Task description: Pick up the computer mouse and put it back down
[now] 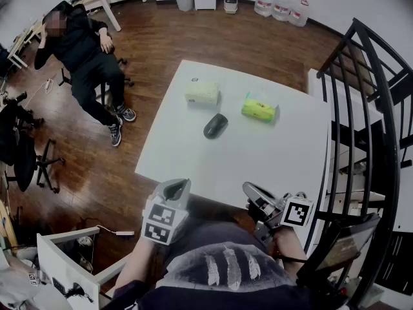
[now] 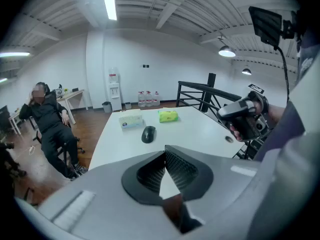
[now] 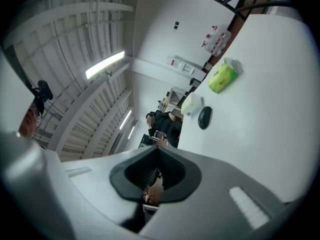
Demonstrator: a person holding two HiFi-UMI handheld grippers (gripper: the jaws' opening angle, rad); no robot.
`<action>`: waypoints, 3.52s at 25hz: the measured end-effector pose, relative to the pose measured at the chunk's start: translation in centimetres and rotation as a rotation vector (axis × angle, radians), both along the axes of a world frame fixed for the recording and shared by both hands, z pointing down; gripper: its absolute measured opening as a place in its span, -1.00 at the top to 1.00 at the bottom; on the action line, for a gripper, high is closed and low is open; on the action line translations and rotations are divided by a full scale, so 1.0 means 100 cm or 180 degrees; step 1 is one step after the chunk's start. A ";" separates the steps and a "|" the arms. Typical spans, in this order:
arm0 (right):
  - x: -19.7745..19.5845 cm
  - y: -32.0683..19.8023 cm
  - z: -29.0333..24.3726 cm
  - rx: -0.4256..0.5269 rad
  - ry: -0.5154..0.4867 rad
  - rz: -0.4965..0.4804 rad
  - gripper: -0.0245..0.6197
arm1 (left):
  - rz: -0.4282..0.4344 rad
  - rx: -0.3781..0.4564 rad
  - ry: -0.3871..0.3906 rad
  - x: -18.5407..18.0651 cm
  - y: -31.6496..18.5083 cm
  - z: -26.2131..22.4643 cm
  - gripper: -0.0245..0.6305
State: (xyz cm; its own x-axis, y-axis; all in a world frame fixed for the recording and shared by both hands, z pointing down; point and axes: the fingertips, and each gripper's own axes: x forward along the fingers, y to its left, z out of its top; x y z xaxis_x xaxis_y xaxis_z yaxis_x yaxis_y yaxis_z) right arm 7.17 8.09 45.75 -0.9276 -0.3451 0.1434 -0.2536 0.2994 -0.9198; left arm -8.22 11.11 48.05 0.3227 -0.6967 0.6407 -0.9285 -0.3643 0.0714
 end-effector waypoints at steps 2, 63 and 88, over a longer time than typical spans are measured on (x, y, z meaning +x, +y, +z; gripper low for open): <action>0.001 -0.003 0.004 -0.0002 0.0038 -0.0012 0.91 | 0.0067 0.0012 -0.0071 -0.003 -0.015 0.000 0.87; 0.018 -0.146 0.053 -0.0501 0.0209 0.0587 0.91 | 0.1141 -0.1617 -0.0770 0.033 -0.262 0.209 -0.01; 0.028 -0.118 0.035 -0.0348 0.0161 0.0600 0.91 | 0.1143 -0.0525 0.0302 0.039 -0.221 -0.001 -0.01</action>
State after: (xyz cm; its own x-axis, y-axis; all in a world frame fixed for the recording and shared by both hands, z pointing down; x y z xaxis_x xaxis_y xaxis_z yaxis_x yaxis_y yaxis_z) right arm 9.98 -3.67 49.20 -0.8388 -0.4916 0.2341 -0.3422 0.1414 -0.9289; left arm -4.30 -10.99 47.98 0.5898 -0.4194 0.6901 -0.7309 -0.6407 0.2353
